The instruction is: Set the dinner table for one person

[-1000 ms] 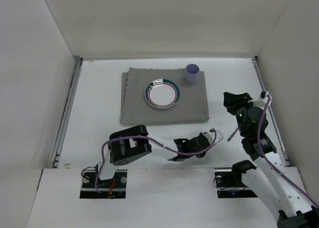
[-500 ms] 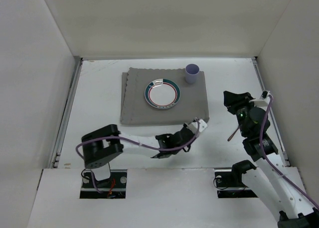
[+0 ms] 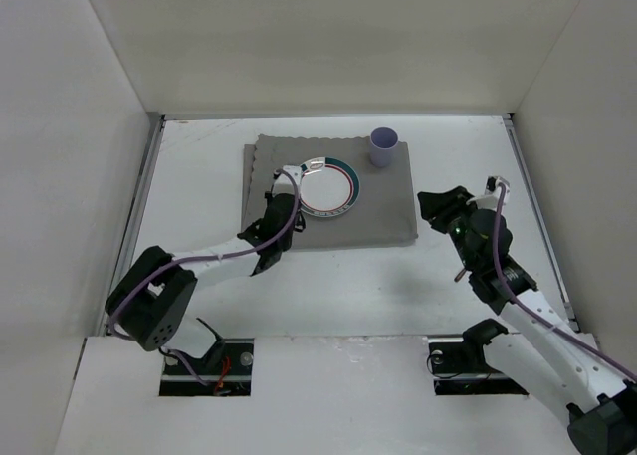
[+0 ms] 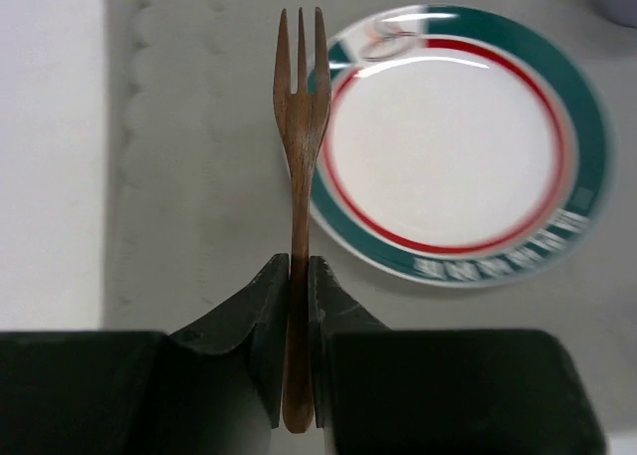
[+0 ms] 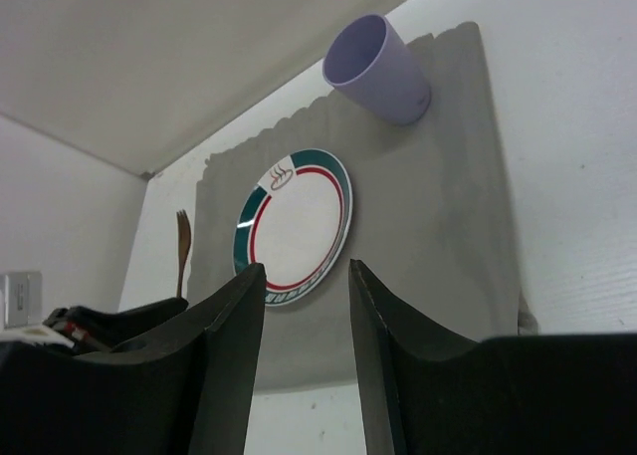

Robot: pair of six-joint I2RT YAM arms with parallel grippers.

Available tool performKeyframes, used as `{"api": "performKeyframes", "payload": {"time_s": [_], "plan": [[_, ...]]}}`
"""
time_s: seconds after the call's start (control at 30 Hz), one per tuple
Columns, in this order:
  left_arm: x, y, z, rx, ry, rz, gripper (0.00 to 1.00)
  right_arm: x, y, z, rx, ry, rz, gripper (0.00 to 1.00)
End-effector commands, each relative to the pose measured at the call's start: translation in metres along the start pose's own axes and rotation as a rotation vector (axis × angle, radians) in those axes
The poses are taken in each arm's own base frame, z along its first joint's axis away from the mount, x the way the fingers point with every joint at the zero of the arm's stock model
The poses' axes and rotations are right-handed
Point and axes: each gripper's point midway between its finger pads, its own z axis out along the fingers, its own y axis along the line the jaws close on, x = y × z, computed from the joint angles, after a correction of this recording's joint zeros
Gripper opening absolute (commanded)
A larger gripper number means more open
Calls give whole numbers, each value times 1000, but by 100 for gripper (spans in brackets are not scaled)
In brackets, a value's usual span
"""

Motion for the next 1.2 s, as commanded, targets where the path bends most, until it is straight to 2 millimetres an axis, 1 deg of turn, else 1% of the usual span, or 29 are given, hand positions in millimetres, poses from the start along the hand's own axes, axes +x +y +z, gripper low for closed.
{"api": "performKeyframes", "payload": {"time_s": [0.0, 0.07, 0.1, 0.17, 0.27, 0.37, 0.47, 0.6, 0.73, 0.8, 0.87, 0.97, 1.0, 1.1, 1.17], "plan": [[0, 21, 20, -56, 15, -39, 4, -20, 16, -4, -70, -76, -7, 45], [10, 35, 31, -97, 46, -37, 4, -25, 16, -9, -74, -95, -10, 46], [14, 38, 34, -106, 57, -38, 4, -28, 17, -11, -78, -111, -8, 47], [25, 43, 44, -112, 88, -38, 4, -32, 17, -12, -75, -130, -17, 48], [35, 43, 52, -115, 110, -37, 4, -27, 19, -12, -82, -116, -28, 48], [40, 46, 59, -130, 123, -38, 4, -24, 20, -10, -82, -104, -37, 49], [41, 48, 65, -136, 127, -32, 4, -19, 21, -7, -85, -87, -42, 49], [48, 53, 73, -155, 150, -23, 5, -19, 23, -6, -90, -84, -45, 49], [55, 64, 73, -206, 158, -26, 11, -18, 22, -6, -88, -80, -46, 50], [58, 66, 73, -211, 168, -29, 12, -20, 23, -7, -90, -88, -45, 50], [57, 63, 72, -206, 166, -21, 12, -18, 23, -6, -91, -83, -46, 50], [56, 60, 71, -196, 161, -16, 15, -17, 22, -5, -84, -77, -48, 50], [56, 59, 72, -196, 159, -16, 18, -18, 22, -5, -82, -82, -48, 50], [45, 55, 66, -186, 132, -19, 27, -18, 23, -4, -83, -79, -49, 51], [31, 49, 57, -163, 93, -35, 33, -18, 22, -4, -76, -79, -50, 51]]}}
